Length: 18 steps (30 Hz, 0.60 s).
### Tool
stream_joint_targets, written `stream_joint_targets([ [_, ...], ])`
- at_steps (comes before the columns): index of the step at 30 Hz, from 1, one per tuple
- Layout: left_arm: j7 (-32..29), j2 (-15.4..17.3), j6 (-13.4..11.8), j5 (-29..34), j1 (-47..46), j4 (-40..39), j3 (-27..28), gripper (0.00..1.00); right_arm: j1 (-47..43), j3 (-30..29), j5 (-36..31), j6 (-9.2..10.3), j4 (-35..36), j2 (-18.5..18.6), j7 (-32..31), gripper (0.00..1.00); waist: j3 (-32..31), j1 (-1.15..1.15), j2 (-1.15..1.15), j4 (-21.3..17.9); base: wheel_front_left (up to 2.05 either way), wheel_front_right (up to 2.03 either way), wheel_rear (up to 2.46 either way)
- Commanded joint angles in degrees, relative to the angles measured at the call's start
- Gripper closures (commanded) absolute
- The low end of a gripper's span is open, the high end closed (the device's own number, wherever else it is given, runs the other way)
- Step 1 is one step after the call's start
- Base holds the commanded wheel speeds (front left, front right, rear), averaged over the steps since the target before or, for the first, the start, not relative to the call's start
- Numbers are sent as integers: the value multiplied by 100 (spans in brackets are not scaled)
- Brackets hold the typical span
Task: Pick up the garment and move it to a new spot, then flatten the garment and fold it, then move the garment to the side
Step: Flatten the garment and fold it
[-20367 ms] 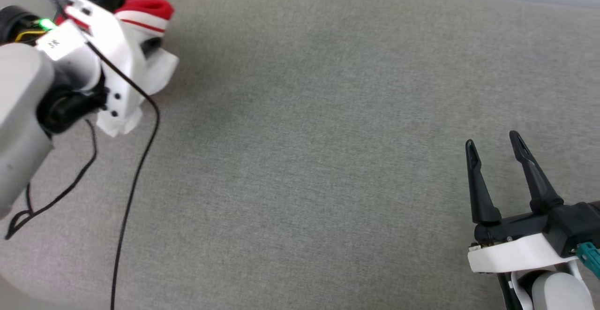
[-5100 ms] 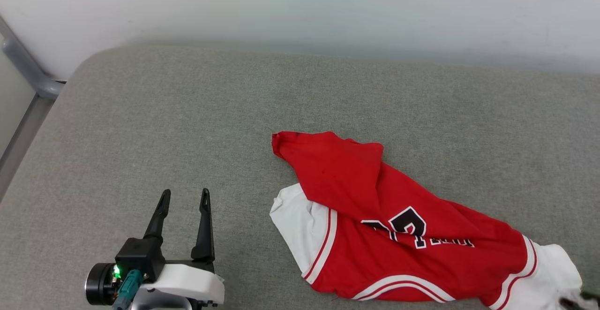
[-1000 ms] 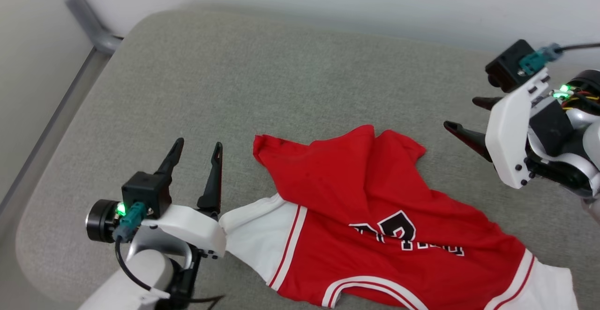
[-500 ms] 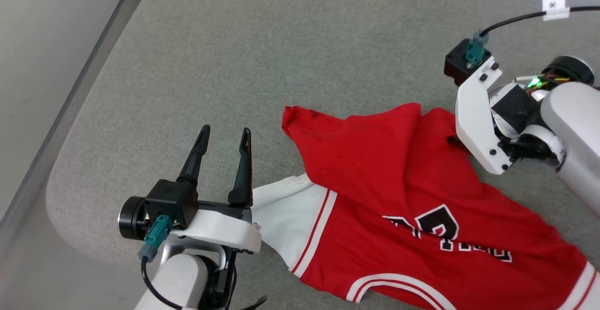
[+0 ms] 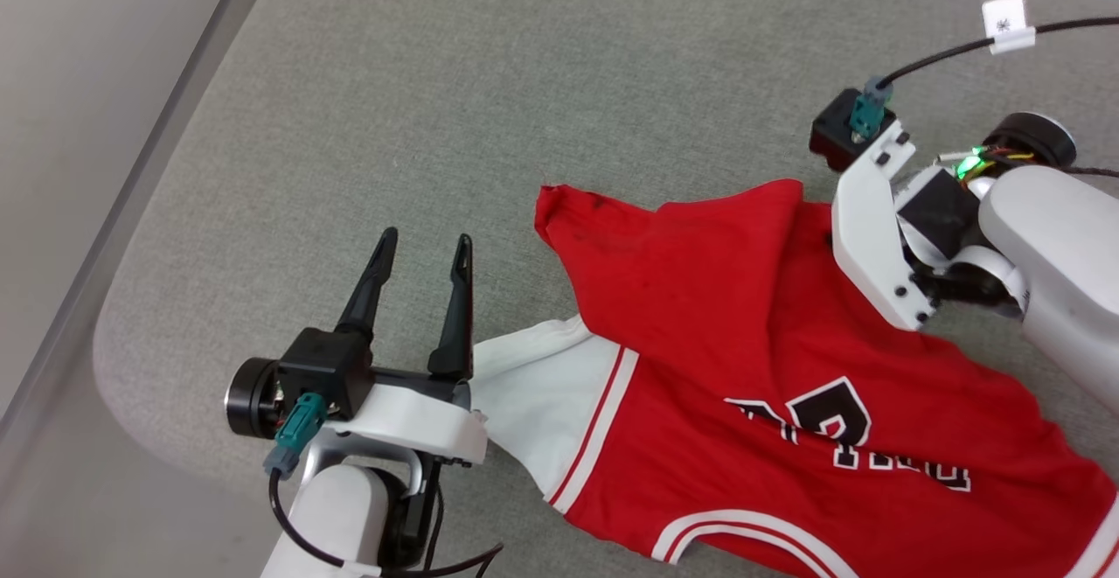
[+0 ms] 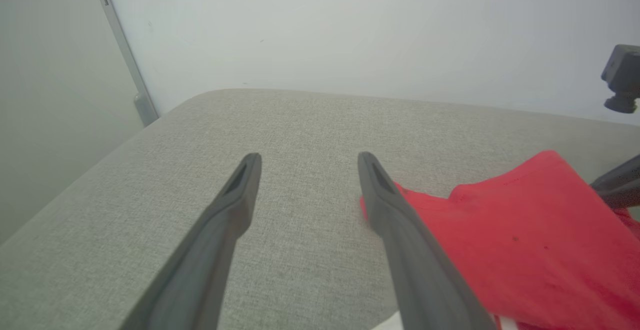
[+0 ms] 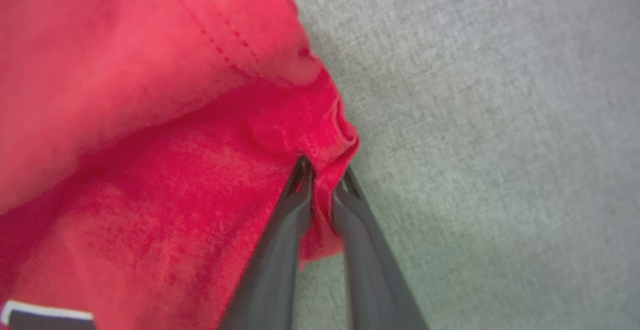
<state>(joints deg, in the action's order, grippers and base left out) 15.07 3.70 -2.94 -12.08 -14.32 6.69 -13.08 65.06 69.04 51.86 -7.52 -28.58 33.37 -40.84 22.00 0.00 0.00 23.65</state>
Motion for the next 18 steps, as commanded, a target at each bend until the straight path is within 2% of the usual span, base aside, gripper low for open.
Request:
stream_joint_targets([
  [1, 14, -5, 28, 42, 57, 12, 36, 0, 48, 16, 46, 7, -40, -49, 94, 100, -94, 0, 0, -88, 0, 0, 0],
  [4, 14, -25, 88, 145, 155, 51, 195, 0, 394, -80, 129, 7, 81, 8, 706, 100, -269, 0, 0, -260, 0, 0, 0],
  [9, 14, -42, 175, 291, 367, 90, 415, 0, 748, -65, 299, 7, 284, 288, 1369, 100, -550, 0, 0, -573, 0, 0, 0],
  [18, 14, -67, 286, 438, 556, 109, 637, 0, 863, -382, 647, 7, 450, 1343, 1906, 100, -677, 0, 0, -927, 0, 0, 0],
])
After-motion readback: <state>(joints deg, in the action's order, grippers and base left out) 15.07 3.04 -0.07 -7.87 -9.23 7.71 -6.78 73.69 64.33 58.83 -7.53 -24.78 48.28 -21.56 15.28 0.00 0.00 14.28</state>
